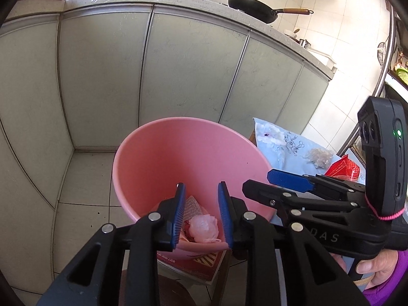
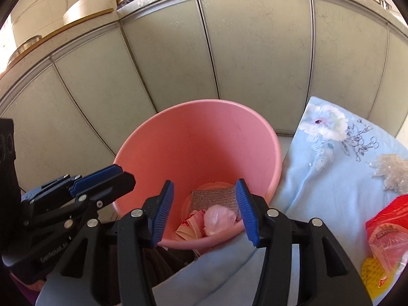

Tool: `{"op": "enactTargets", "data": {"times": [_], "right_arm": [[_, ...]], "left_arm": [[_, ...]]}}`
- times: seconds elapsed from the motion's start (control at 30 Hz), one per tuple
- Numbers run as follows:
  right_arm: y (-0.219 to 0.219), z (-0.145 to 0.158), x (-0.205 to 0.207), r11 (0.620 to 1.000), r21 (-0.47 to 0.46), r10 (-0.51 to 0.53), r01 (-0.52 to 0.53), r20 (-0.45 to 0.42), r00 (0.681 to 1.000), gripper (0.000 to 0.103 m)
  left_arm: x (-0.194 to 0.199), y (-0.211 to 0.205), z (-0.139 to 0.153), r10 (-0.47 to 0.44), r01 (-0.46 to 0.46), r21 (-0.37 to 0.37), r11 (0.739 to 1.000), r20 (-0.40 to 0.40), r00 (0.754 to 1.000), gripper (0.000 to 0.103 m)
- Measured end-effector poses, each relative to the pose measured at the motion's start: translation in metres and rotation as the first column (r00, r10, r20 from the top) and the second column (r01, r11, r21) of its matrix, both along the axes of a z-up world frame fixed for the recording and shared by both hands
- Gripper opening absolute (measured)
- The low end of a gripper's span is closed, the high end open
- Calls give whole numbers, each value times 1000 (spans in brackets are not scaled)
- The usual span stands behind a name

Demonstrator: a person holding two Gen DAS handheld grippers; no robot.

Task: Collect trash
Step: 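Carry both items over the pink bin and open both grippers, then move both tools back over the table toward the red snack bag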

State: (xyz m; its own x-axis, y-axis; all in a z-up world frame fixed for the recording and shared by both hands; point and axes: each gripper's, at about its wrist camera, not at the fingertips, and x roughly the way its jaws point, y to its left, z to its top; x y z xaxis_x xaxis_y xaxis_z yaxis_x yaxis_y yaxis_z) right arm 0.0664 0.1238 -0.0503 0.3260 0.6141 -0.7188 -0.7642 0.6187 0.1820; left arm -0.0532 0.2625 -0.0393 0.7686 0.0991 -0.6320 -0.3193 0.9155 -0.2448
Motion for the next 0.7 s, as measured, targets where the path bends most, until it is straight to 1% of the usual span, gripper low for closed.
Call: {"op": "enactTargets", "data": {"times": [0.13,0.33,0.57,0.6,0.67,0.7], "right_arm": [[-16,10,-9,1000,17,-9,8,31,999,51],[-44,20,-18,999,41,-28,27,31,999,51],[-82,25,-34,998,41,-54,52,39,998,51],[-89,25,-36,997,42,-59,57,43,997,51],[-101,26,-41,997,44,-72,70,50,996,51],[-107,27,-42,996,45,-77,75,54,996,51]], "left_arm": [[-3,-4,4,-5,5,-10,1000,12,1000,26],[-7,-19,12,-34,34,-3,999,19,999,26],[-7,-45,23,-96,96,6,995,26,995,27],[-7,-49,24,-105,105,7,994,25,994,28],[-7,-56,27,-125,124,13,992,30,992,35],[-8,-61,29,-134,133,18,991,33,990,36]]}}
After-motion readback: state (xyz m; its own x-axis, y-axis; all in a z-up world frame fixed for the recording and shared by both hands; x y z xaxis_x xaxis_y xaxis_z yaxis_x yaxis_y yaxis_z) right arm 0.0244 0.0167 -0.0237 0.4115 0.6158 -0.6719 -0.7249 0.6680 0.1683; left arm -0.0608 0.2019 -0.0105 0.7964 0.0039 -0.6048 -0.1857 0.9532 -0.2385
